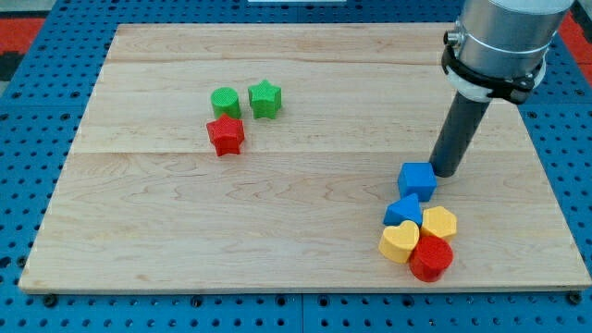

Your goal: Move your arm to the bottom right of the board

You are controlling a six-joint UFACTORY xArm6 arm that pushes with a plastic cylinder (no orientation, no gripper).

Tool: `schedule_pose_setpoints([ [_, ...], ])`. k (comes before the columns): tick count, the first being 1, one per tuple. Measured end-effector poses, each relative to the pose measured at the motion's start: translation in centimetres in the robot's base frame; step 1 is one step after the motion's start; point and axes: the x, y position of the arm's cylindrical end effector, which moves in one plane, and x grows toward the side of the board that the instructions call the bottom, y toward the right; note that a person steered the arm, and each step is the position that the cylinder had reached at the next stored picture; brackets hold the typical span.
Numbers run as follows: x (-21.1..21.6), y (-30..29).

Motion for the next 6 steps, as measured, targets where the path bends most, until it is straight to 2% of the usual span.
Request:
schedule_pose_setpoints([
  [3, -2.4, 0.4],
  [4, -0.8, 4.2],
  [6, 11.6, 10.2],
])
